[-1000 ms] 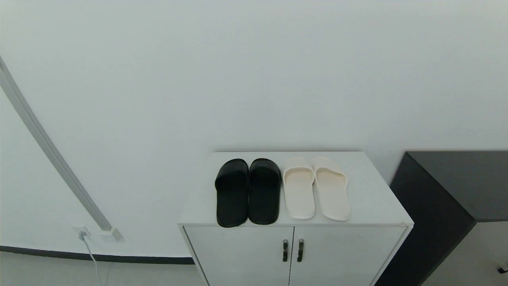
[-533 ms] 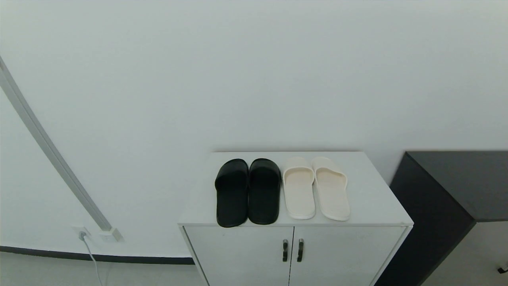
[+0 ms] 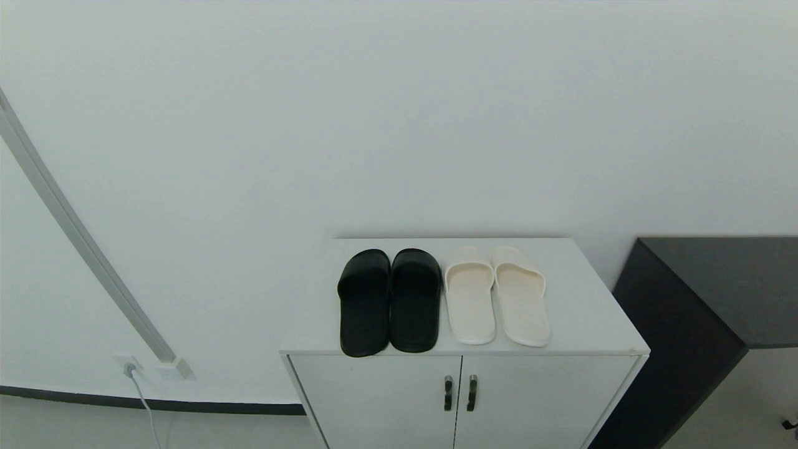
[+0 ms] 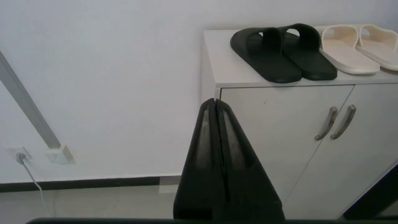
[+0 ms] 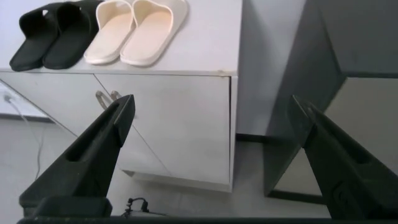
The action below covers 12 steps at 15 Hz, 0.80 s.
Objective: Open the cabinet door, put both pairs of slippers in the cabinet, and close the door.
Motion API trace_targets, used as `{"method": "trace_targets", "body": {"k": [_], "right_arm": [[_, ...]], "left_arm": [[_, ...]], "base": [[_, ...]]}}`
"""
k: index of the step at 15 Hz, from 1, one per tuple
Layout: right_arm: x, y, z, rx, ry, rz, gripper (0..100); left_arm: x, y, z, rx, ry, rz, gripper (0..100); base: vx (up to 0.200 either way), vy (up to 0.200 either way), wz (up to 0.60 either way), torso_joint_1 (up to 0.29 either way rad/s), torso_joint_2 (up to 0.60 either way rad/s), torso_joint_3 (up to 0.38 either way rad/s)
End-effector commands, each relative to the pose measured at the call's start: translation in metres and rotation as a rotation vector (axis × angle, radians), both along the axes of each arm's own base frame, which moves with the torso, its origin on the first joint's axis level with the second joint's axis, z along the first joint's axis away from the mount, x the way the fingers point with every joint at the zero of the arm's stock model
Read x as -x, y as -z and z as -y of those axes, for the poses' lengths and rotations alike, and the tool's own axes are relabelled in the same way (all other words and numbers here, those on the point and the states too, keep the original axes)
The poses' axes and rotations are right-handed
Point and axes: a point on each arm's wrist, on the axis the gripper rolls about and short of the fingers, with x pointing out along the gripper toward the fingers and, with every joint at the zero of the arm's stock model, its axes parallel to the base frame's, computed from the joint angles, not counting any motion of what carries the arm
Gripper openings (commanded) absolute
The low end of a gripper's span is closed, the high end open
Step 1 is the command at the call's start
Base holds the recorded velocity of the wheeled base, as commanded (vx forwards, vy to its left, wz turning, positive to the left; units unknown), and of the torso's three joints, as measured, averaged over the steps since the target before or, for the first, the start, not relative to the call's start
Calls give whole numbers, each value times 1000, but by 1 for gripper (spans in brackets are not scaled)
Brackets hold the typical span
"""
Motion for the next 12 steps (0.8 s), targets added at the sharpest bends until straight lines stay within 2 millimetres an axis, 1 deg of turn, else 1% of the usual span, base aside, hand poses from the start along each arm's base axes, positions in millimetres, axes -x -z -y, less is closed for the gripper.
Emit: {"method": "trace_targets", "body": {"k": [1,3,4,5,6,10,12], "right_arm": [[-53,-10,-12,17,-75,-114,100],[-82,-14,-23,27,-93,-119,100],[-83,-15,-24,27,-94,-117,100],[-98,-16,-35,42,-99,-119,100],[-112,-19,-52,29,-109,-124,100],[-140,-26,-101,42,-93,-134,100],[-152,-31,-123,47,-50,-117,100]], "left_arm": [[0,0,0,0,0,-1,0],[0,0,0,0,0,-1,0],[0,0,0,0,0,-1,0],[0,0,0,0,0,-1,0],[0,0,0,0,0,-1,0],[0,0,0,0,0,-1,0],[0,0,0,0,0,-1,0]], "base": [[0,0,0,0,0,0],[0,0,0,0,0,0],[0,0,0,0,0,0],[0,0,0,0,0,0],[0,0,0,0,0,0],[0,0,0,0,0,0],[0,0,0,0,0,0]]}}
